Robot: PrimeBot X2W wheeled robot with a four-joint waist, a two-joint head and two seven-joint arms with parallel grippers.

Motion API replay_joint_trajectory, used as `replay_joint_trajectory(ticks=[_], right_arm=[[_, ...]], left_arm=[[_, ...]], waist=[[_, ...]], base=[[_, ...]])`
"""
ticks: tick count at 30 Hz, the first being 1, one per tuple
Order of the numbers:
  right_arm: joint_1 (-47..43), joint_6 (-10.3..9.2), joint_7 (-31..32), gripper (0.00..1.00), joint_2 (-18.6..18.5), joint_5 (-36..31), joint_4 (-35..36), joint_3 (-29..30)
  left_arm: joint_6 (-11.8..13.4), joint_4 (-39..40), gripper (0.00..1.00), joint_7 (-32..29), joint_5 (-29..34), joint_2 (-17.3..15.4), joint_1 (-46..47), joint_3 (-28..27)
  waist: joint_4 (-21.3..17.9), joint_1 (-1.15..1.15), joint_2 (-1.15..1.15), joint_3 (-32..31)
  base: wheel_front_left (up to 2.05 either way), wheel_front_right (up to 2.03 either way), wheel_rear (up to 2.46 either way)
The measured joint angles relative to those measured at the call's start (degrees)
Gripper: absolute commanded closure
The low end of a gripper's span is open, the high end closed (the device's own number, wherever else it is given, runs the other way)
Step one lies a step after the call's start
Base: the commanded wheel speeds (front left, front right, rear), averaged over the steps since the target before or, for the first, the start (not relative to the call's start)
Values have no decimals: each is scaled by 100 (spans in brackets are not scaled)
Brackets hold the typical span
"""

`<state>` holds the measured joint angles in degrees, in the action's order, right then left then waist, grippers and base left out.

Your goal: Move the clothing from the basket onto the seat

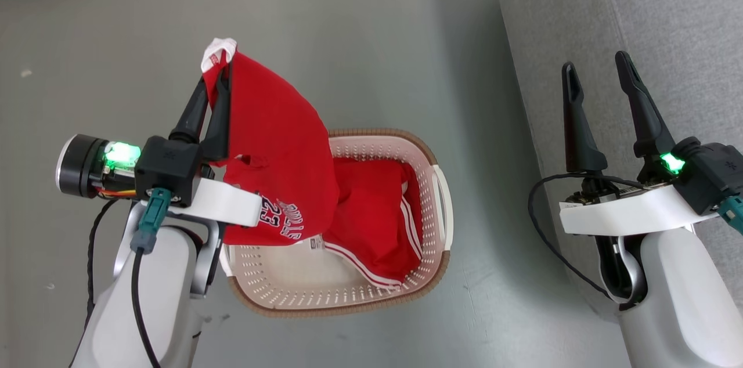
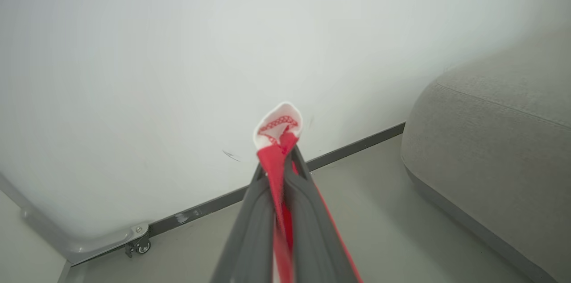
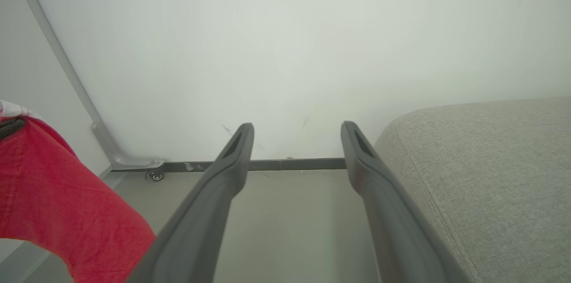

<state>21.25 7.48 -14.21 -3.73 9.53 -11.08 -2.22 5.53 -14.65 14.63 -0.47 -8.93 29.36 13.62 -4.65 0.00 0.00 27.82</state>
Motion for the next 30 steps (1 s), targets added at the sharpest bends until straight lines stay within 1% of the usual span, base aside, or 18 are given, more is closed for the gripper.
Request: replay_joint_trajectory(ticks=[8,13,18,22,27,30], right_arm=[[-34,0,0,0,-27,0,-63,-31],[-278,0,-1,0,-36,0,-177,-75],[-485,0,0,0,-52,1,-256,-211],[-709,0,-1,0,-171,5,-425,-426],[-908,0,0,0,-271,8,-597,-823],[-976,0,0,0,-412,8,-635,-1123]], left_arm=[[-55,208,100,1,-93,-26,-233,11],[-71,312,100,1,-97,-48,-419,29],[-283,401,100,0,-178,-89,-593,146],[-425,460,100,1,-190,-148,-691,240],[-579,580,100,1,-182,-160,-691,368],[-692,638,100,1,-181,-162,-686,465]], waist=[[93,0,0,-425],[154,0,0,-751],[213,0,0,-1088],[271,0,0,-1419],[328,0,0,-1735],[359,0,0,-1911]], base=[[0,0,0],[0,0,0],[0,0,0],[0,0,0],[0,0,0],[0,0,0]])
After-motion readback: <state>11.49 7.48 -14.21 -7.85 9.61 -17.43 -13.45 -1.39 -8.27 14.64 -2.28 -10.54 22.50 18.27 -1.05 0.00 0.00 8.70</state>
